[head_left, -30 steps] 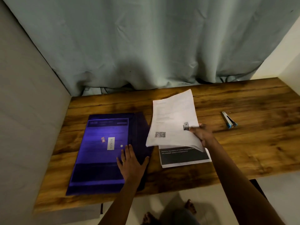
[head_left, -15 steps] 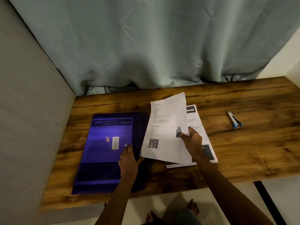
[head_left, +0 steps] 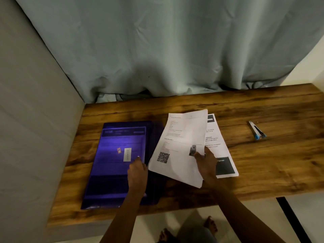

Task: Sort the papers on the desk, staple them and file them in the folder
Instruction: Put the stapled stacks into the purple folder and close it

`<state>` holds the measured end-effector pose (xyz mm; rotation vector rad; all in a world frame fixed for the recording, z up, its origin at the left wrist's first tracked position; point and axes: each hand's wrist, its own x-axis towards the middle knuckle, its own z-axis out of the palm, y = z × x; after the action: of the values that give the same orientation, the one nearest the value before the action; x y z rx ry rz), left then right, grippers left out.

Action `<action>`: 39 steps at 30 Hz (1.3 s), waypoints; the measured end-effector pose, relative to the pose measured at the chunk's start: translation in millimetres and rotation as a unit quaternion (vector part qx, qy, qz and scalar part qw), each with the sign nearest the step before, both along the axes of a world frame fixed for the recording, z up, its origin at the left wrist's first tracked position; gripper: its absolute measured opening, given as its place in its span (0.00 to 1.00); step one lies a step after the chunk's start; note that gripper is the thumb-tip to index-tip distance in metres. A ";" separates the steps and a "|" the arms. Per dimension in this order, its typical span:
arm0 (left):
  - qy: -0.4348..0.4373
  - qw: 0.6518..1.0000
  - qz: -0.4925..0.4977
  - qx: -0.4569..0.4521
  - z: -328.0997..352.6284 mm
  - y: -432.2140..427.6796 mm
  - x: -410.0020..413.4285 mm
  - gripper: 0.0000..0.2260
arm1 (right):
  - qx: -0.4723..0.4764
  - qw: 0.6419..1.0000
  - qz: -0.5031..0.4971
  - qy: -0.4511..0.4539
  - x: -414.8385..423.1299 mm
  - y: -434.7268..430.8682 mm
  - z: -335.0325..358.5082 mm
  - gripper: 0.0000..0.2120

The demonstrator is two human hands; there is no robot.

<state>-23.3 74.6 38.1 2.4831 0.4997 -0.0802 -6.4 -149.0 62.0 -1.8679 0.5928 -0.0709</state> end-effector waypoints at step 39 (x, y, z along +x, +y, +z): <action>-0.035 0.997 0.041 -0.059 0.7 17.4 -3.1 0.12 | 0.136 0.973 -0.159 0.099 3.8 26.4 -11.5 0.18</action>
<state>-26.4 92.0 38.8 2.3391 0.5507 0.0105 -2.6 -122.7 50.4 -1.5113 0.9864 -0.0120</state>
